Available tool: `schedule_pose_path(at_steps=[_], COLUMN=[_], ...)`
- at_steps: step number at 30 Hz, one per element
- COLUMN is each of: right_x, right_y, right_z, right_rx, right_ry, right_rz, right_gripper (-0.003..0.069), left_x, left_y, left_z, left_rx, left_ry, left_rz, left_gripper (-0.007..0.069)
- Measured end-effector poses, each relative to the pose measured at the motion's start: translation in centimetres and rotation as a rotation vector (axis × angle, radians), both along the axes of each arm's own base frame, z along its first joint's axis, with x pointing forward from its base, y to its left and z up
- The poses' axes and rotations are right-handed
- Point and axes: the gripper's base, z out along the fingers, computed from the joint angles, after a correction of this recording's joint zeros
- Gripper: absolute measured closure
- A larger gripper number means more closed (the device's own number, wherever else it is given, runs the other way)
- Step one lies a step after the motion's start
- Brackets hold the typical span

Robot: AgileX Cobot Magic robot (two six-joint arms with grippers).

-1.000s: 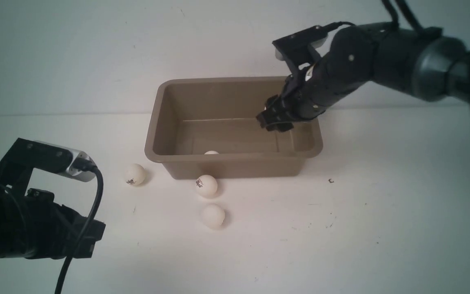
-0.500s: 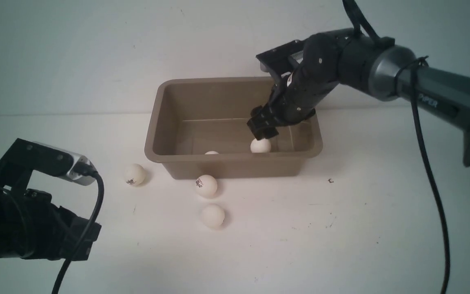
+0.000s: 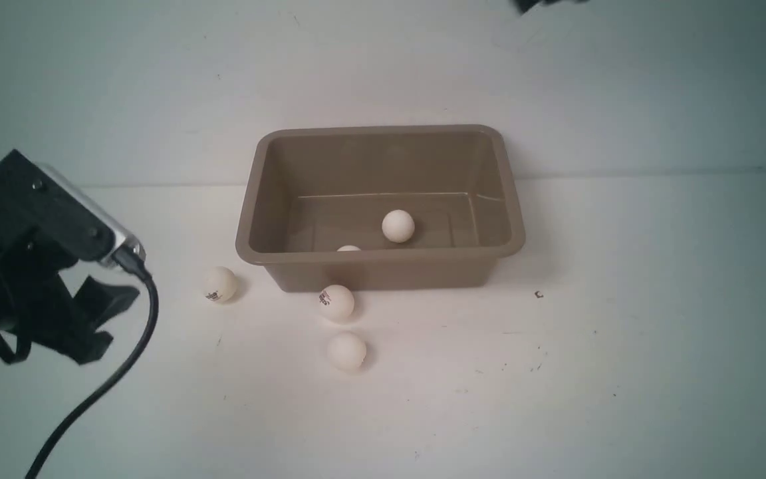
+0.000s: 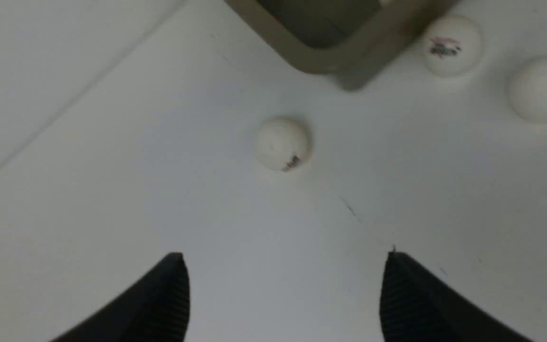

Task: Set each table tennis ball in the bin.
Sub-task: Use the left arm to clamp the table tennis ball closest to it

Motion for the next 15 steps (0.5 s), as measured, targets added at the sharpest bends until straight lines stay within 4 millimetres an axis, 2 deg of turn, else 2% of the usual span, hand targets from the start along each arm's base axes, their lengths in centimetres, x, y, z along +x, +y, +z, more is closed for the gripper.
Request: schedule_pose_path(at_steps=[3, 6, 7, 9, 12, 15], right_x=[-2.3, -5.7, -6.4, -9.1, -12.7, -15.2], right_y=[-2.2, -4.5, -5.0, -6.1, -7.5, -8.4], right_z=[2.2, 4.6, 4.9, 6.0, 6.6, 6.4], right_rx=[0.018, 0.041, 0.044, 0.056, 0.065, 0.072], right_ry=[-0.025, -0.079, -0.082, -0.113, -0.134, -0.138], right_rz=[-0.032, -0.059, -0.064, -0.071, -0.071, -0.070], right_gripper=[0.0673, 0.0673, 0.0673, 0.0673, 0.0675, 0.0675], left_x=[1.6, 3.3, 4.1, 5.2, 7.0, 8.5], left_y=[0.0, -0.1, -0.1, -0.1, 0.0, 0.1], left_z=[-0.6, -1.6, -2.3, -3.2, -4.6, -5.6], left_rx=[-0.150, -0.300, -0.334, -0.364, -0.379, -0.395], left_ry=[0.004, 0.054, 0.085, 0.119, 0.167, 0.198], left_rz=[0.107, 0.196, 0.218, 0.239, 0.258, 0.278], left_gripper=[0.0125, 0.0130, 0.0136, 0.0142, 0.0146, 0.0146])
